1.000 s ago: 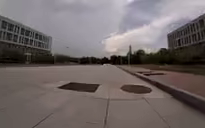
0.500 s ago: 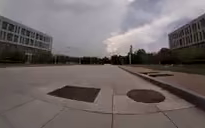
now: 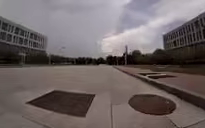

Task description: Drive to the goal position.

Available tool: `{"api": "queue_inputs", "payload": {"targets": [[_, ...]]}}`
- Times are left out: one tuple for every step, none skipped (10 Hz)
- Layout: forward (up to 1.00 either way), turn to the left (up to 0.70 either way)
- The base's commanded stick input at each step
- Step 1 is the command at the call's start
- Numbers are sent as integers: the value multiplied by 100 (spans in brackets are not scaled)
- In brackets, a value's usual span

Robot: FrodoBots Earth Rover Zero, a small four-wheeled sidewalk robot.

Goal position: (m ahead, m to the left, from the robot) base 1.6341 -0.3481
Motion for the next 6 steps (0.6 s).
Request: {"api": "queue_inputs", "payload": {"targets": [[100,0],[100,0],[100,0],[100,0],[100,0],[100,0]]}}
